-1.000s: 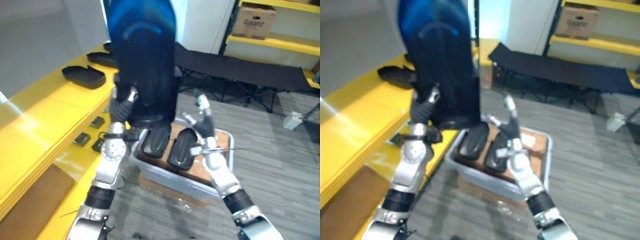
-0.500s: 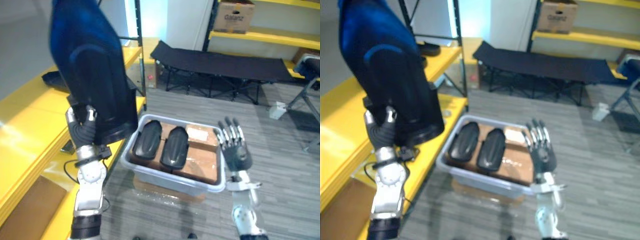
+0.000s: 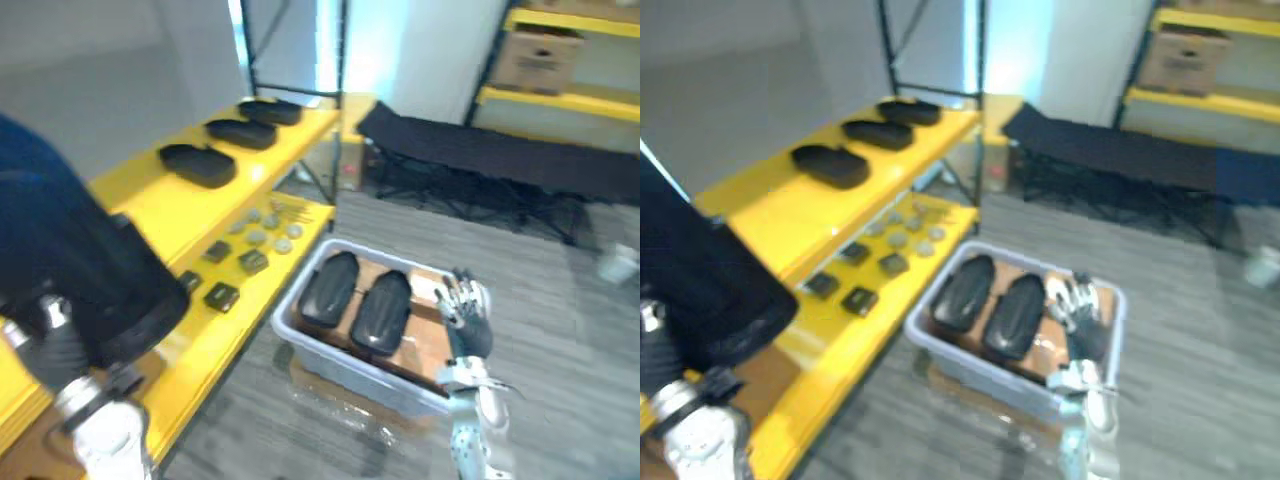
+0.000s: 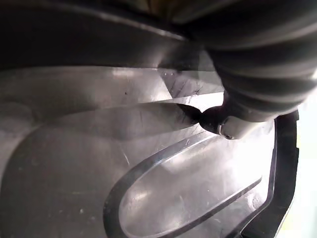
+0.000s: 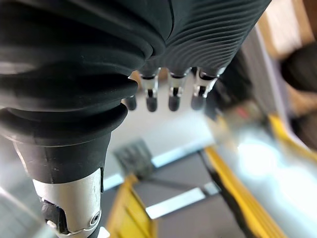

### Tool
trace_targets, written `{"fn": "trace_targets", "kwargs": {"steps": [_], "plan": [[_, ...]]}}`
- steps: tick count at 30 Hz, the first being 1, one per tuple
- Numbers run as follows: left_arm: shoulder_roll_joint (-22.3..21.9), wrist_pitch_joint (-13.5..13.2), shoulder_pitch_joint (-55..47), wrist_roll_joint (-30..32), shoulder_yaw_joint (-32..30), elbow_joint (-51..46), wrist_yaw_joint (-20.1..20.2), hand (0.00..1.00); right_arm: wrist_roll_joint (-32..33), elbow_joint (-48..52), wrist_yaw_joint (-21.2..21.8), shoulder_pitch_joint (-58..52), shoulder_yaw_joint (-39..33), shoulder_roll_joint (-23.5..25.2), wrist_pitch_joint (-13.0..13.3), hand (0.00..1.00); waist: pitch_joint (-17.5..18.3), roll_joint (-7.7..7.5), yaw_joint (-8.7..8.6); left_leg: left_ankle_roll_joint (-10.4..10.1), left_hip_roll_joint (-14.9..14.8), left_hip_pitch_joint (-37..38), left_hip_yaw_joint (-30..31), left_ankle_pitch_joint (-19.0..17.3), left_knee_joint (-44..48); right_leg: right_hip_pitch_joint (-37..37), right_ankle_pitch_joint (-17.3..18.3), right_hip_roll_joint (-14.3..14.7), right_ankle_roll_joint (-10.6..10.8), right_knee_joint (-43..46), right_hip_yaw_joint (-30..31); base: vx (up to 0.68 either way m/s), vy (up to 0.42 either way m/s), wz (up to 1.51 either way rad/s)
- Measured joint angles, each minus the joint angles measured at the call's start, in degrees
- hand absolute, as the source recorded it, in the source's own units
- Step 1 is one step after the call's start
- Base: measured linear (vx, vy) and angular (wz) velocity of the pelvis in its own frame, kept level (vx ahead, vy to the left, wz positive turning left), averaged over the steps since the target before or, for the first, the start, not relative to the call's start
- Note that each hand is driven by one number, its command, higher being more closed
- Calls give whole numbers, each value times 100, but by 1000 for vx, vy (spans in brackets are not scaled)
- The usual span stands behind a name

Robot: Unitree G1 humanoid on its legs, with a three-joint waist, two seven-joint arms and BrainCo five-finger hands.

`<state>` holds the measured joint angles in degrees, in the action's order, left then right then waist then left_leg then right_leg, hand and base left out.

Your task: Walk over and take plastic housings, then place them on the shelf

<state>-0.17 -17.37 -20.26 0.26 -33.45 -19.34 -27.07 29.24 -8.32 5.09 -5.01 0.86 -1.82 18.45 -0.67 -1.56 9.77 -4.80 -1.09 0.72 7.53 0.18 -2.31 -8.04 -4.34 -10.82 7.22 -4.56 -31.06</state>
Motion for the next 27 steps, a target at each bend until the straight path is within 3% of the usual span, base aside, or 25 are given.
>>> {"fn": "trace_targets", "kwargs": {"steps": [5, 8, 12, 16, 18, 23, 27], "plan": [[-359, -373, -529, -338, -517, -77, 262, 100, -431, -499, -502, 530, 341, 41, -49, 0, 22, -56, 418, 15, 151, -252, 540, 11, 101, -130, 49, -51, 44, 2, -525, 19, -3, 63], [-549, -538, -585, -1075, -655, -128, 631, 100, -426, -605, -503, 603, 370, 73, -129, 0, -8, -42, 542, 44, 244, -283, 669, -5, 189, -208, 116, -136, 58, 70, -676, 17, 31, 27], [-627, -631, -557, -1159, -667, -252, 818, 100, -481, -604, -496, 694, 414, 69, -155, 0, -105, -73, 533, 67, 292, -296, 761, -49, 254, -213, 322, -223, 52, 307, -716, -2, 35, 12], [-639, -621, -563, -1170, -627, -259, 988, 100, -539, -606, -494, 783, 571, 27, -368, 0, -192, -151, 491, 143, 319, -410, 762, -123, 298, -232, 385, -237, 24, 408, -942, -3, 6, 20], [-595, -609, -491, -1160, -520, -257, 1210, 100, -539, -597, -516, 716, 450, -13, -370, 0, -281, -169, 296, 174, 197, -625, 198, -114, 499, -471, 362, -270, 58, 468, -1427, -3, 22, 112], [-593, -596, -634, -1323, -418, -257, 1384, 100, -592, -597, -491, 550, 318, -98, -372, 0, -361, -120, 392, 193, 331, -569, 225, 132, 353, -593, 359, -506, 34, 725, -1495, 36, 103, 54], [-599, -606, -657, -1374, -390, -257, 1366, 100, -659, -591, -332, 600, 229, -115, -372, 0, -390, -95, 370, 180, 366, -559, 184, 149, 417, -572, 352, -570, 31, 816, -1370, 37, 12, 2]]}}
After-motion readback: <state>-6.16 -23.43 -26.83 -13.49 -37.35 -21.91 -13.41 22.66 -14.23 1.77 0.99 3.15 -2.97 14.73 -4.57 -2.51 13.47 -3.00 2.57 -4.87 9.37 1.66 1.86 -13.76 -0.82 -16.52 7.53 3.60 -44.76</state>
